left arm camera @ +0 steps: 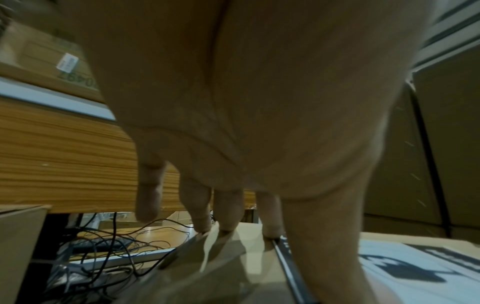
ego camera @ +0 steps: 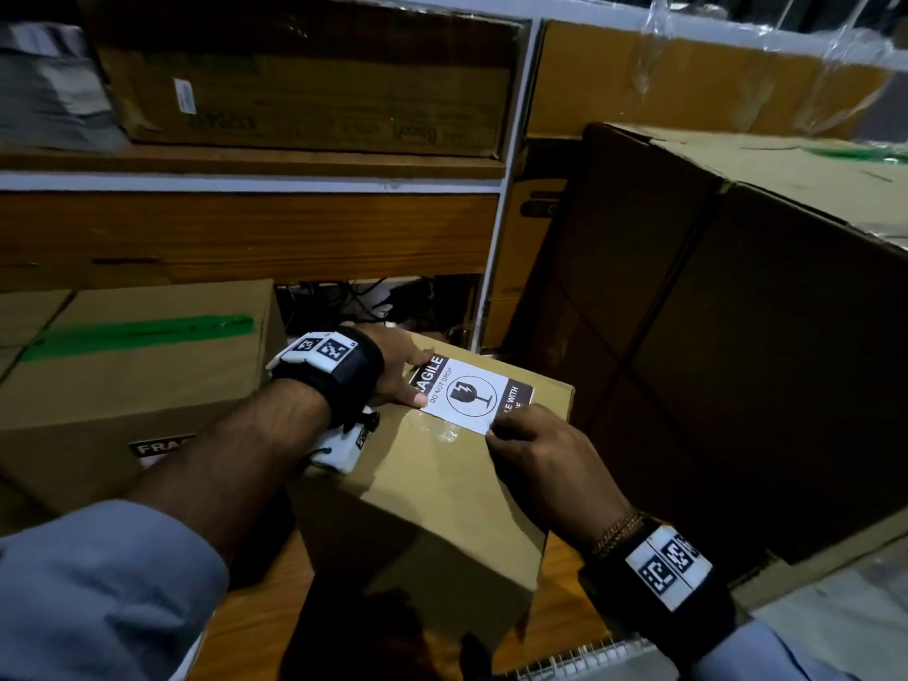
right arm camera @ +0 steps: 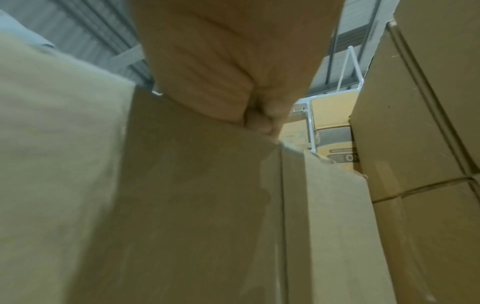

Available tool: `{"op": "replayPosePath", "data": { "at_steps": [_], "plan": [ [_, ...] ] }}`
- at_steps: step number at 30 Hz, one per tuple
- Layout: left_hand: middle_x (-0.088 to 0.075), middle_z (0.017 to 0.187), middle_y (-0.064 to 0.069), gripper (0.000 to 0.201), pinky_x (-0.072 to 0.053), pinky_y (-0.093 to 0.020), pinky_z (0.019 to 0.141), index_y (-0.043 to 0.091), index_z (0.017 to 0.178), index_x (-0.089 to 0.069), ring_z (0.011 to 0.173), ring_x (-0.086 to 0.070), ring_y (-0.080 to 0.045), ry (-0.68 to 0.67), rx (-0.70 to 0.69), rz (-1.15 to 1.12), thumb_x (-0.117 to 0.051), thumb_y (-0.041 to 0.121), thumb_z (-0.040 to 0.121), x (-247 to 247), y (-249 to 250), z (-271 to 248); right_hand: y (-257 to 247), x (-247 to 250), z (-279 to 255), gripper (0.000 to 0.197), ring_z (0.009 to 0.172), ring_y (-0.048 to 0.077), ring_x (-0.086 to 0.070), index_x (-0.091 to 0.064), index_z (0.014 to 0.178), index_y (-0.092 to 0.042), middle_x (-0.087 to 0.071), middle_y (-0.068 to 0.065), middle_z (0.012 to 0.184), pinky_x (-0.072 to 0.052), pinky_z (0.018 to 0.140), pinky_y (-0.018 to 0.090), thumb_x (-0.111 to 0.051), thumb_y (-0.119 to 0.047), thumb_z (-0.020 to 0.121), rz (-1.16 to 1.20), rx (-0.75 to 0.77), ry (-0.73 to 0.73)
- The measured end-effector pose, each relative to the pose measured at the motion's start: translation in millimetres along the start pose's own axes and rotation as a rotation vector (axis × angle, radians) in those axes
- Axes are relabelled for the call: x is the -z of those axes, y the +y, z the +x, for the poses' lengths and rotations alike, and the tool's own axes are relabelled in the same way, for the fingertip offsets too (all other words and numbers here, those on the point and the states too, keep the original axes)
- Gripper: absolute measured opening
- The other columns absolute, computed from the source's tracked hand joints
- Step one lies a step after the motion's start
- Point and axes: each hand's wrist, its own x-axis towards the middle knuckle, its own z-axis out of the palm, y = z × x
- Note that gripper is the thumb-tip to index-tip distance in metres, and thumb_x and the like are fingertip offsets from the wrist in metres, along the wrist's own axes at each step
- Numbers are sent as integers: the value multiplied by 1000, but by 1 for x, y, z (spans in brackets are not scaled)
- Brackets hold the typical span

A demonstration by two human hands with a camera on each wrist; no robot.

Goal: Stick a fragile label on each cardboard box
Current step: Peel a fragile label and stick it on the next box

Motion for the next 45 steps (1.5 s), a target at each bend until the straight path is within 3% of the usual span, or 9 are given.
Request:
{"op": "replayPosePath", "data": {
  "at_steps": [5, 11, 18, 22, 27, 30, 33, 37, 45],
  "plan": [
    [-48, 155, -1, 82, -42, -42, 106, 38, 159, -33, 139, -47, -30, 11, -17, 31, -63, 68, 89, 7, 5, -5, -9, 1, -1, 5, 84, 26, -60, -73, 90, -9, -67, 6, 93, -55, 65, 41, -76, -13, 88, -2, -76, 84],
    [-57, 146, 0, 83, -45, -35, 98, 34, 154, -44, 130, -55, -27, 15, -16, -9, -76, 62, 82, 16, 4, -3, -10, 3, 5, 29, 110, 20, -57, -68, 126, -15, -63, 3, 122, -56, 85, 35, -54, -29, 106, 75, -80, -25],
    [-55, 148, -3, 80, -43, -34, 102, 34, 155, -42, 132, -53, -28, 7, -39, -69, -77, 51, 86, 14, -5, -1, -8, -2, 0, 4, 91, 24, -56, -71, 94, -16, -61, -1, 99, -54, 66, 43, -69, -19, 96, 102, -182, 52],
    [-57, 146, -1, 79, -44, -34, 100, 34, 155, -43, 132, -53, -26, 13, -40, -114, -78, 47, 86, 11, -9, 5, -1, 2, 8, 26, 116, 20, -53, -65, 123, -20, -57, -1, 125, -54, 91, 40, -57, -30, 100, 130, -221, -47],
    [-58, 146, -2, 79, -37, -27, 88, 33, 154, -45, 130, -55, -27, 29, -32, -168, -82, 44, 84, 6, -13, 12, 10, 1, 14, 68, 146, 21, -37, -43, 156, -15, -40, 2, 161, -32, 122, 39, -33, -55, 102, 47, -296, -205],
    [-59, 145, -2, 80, -37, -26, 87, 33, 154, -45, 129, -56, -27, 30, -31, -176, -82, 45, 84, 6, -14, 14, 3, 7, 17, 75, 141, 23, -41, -47, 152, -13, -45, 6, 158, -32, 120, 41, -27, -62, 99, -49, -306, -246],
    [-58, 146, -1, 80, -36, -27, 87, 33, 153, -46, 131, -55, -27, 33, -29, -171, -82, 45, 83, 6, -14, 16, -12, 18, 27, 56, 135, 22, -43, -55, 142, -20, -51, 3, 148, -36, 116, 40, -37, -53, 100, -32, -254, -250],
    [-60, 143, -1, 79, -36, -27, 85, 33, 152, -48, 128, -57, -25, 43, -34, -161, -82, 46, 83, 7, -13, 14, -32, 11, 39, 55, 142, 23, -34, -47, 151, -24, -41, 6, 156, -32, 118, 42, -41, -32, 97, 87, -118, -276],
    [-58, 145, -1, 79, -38, -29, 88, 31, 153, -48, 130, -55, -26, 19, -36, -95, -81, 48, 83, 15, -7, 11, -25, -2, 47, 57, 134, 26, -40, -49, 152, -33, -45, 10, 148, -35, 105, 45, -39, -35, 95, 8, -84, -316]
  ]
}}
